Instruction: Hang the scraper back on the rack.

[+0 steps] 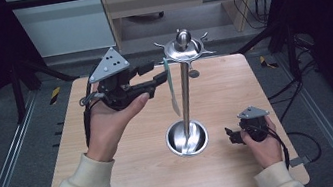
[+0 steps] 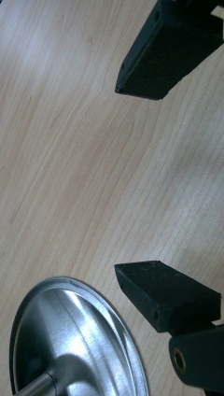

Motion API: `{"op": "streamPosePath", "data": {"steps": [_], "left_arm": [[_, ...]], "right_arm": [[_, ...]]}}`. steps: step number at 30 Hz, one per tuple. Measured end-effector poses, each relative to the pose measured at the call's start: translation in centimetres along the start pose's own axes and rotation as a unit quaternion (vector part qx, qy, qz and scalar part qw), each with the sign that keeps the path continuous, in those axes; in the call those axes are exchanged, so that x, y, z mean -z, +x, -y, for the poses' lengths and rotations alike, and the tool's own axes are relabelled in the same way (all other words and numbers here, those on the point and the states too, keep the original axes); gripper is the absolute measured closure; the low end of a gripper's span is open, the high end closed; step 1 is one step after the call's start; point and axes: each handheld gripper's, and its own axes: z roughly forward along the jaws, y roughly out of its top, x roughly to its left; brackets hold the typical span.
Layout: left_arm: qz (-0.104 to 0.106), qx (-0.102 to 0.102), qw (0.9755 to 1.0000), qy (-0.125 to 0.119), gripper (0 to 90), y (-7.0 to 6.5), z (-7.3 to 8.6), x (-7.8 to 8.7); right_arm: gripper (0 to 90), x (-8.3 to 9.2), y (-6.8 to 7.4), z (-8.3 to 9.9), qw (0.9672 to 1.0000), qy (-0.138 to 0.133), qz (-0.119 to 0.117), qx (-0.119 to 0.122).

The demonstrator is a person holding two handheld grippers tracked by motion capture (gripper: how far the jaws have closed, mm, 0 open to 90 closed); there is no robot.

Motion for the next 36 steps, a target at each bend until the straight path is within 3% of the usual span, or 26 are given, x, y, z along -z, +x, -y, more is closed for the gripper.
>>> {"op": "streamPosePath", "data": {"steps": [7, 13, 19, 20, 24, 36], "left_arm": [[-0.013, -0.010, 0.9998, 0.011, 21.3, -0.3, 0.4, 0.6], [-0.019, -0.007, 0.9988, 0.044, 7.4, -0.3, 2.7, 2.1], [-0.018, 0.009, 0.9982, 0.057, 6.6, 0.3, 5.3, 3.5], [-0.016, 0.036, 0.9981, 0.048, 6.7, 0.9, 5.8, 3.6], [-0.025, 0.033, 0.9982, 0.044, 6.7, 1.6, 6.4, 3.7], [-0.035, 0.030, 0.9954, 0.084, 6.5, 2.8, 10.4, 3.4]], "right_arm": [[11.6, 0.0, 0.0, 0.0, 1.0000, 0.001, 0.000, -0.002], [11.4, 0.1, 0.0, 0.0, 1.0000, 0.001, -0.001, -0.003], [11.3, 0.1, 0.0, 0.0, 1.0000, 0.002, 0.002, -0.003], [11.3, 0.1, 0.0, 0.0, 1.0000, 0.003, 0.001, -0.003], [11.3, 0.1, 0.0, 0.0, 1.0000, 0.004, 0.000, -0.002], [11.0, 0.1, -0.1, 0.1, 1.0000, 0.008, 0.002, 0.000]]}}
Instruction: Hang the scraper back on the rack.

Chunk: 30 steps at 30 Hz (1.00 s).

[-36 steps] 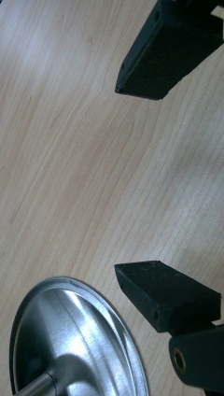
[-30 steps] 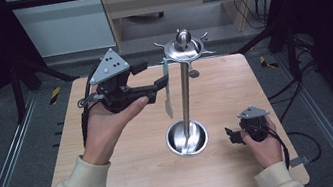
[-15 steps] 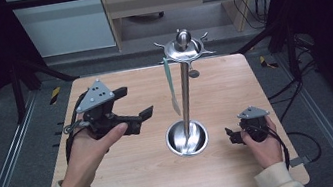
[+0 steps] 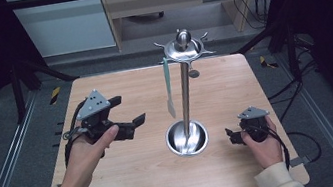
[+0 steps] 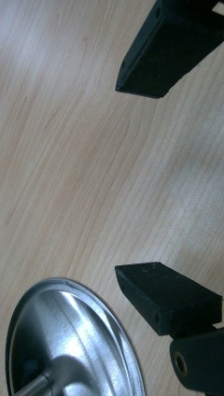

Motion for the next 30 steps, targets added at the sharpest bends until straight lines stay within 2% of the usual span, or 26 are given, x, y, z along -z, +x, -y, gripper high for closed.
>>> {"op": "streamPosePath", "data": {"steps": [5, 14, 16, 19, 22, 23, 28, 30], "left_arm": [[-0.016, -0.023, 0.9991, 0.031, 6.5, 0.5, 2.0, -0.8], [-0.032, -0.011, 0.9970, 0.070, 6.9, 1.9, 6.3, -1.9], [-0.040, -0.007, 0.9964, 0.074, 8.0, 2.2, 7.2, -1.8], [-0.053, -0.020, 0.9944, 0.089, 9.5, 2.7, 8.5, -1.7], [-0.053, -0.016, 0.9942, 0.093, 9.8, 3.0, 9.4, -1.5], [-0.058, -0.016, 0.9932, 0.099, 9.8, 3.2, 10.2, -1.3], [-0.068, -0.008, 0.9916, 0.110, 9.6, 4.1, 12.2, -0.9], [-0.074, -0.011, 0.9904, 0.116, 9.7, 4.4, 12.9, -0.8]], "right_arm": [[10.9, 0.0, 0.0, 0.0, 1.0000, 0.000, -0.002, -0.004], [10.9, 0.0, 0.0, 0.0, 1.0000, 0.001, 0.000, -0.001], [10.9, 0.0, 0.0, 0.1, 1.0000, 0.004, 0.000, -0.002], [10.8, 0.0, 0.0, 0.1, 1.0000, 0.004, 0.000, -0.002], [10.8, 0.0, -0.2, 0.1, 1.0000, 0.003, 0.001, -0.001], [10.8, 0.0, -0.2, 0.1, 1.0000, 0.003, 0.002, -0.001], [10.8, 0.1, -0.2, 0.1, 1.0000, 0.001, 0.003, -0.002], [10.8, 0.1, -0.2, 0.1, 1.0000, 0.002, 0.003, -0.002]]}}
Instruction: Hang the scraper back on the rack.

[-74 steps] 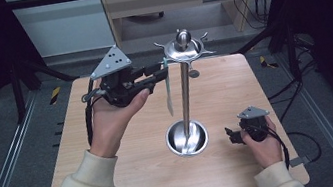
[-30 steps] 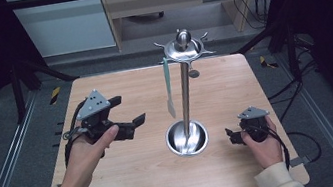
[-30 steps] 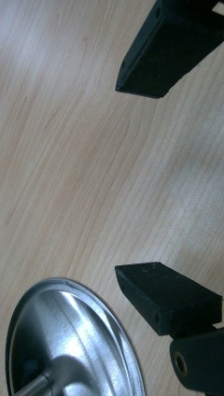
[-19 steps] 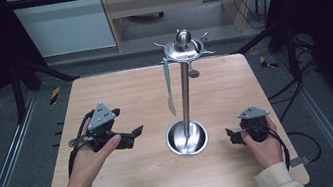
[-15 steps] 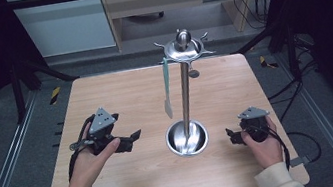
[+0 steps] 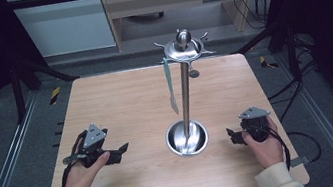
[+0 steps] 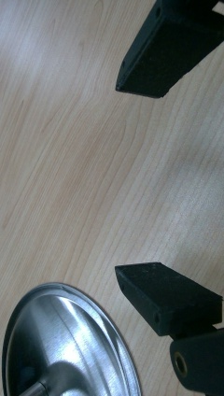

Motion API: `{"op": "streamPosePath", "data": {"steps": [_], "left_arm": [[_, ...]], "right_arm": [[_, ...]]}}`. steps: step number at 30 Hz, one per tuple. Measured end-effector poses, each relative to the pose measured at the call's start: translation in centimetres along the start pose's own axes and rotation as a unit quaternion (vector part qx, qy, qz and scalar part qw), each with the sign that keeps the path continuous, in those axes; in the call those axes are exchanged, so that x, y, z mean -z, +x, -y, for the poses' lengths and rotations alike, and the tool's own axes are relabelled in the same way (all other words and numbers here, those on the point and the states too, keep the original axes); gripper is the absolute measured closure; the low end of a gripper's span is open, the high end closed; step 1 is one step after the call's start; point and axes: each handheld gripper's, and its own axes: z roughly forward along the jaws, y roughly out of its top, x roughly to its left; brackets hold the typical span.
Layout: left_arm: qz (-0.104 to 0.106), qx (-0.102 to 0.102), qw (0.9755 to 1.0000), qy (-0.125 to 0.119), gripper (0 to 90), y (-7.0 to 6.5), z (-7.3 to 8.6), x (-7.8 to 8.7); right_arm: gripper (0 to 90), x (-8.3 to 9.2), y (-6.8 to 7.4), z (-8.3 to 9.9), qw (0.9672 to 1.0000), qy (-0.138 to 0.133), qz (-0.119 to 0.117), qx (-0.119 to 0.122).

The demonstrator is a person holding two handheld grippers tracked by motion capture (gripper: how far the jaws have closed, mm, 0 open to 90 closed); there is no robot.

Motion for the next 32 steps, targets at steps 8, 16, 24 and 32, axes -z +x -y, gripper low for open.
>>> {"op": "streamPosePath", "data": {"steps": [8, 16, 24, 32], "left_arm": [[-0.038, -0.017, 0.9989, 0.023, 9.4, 0.8, 2.1, -0.1], [-0.065, 0.002, 0.9975, 0.027, 10.0, 1.0, 4.1, -0.1], [-0.124, 0.014, 0.9896, 0.071, 10.2, 2.3, 6.4, 0.9], [-0.159, 0.073, 0.9817, 0.075, 12.4, 3.4, 7.2, 1.3]], "right_arm": [[10.6, 0.1, -0.3, 0.1, 0.9999, 0.001, 0.003, -0.012], [10.7, 0.1, -0.5, 0.4, 0.9998, 0.001, 0.017, -0.012], [10.3, 0.1, -0.3, 0.3, 0.9999, -0.003, 0.009, -0.009], [9.8, 0.1, -0.2, 0.2, 0.9999, 0.000, 0.005, -0.009]]}}
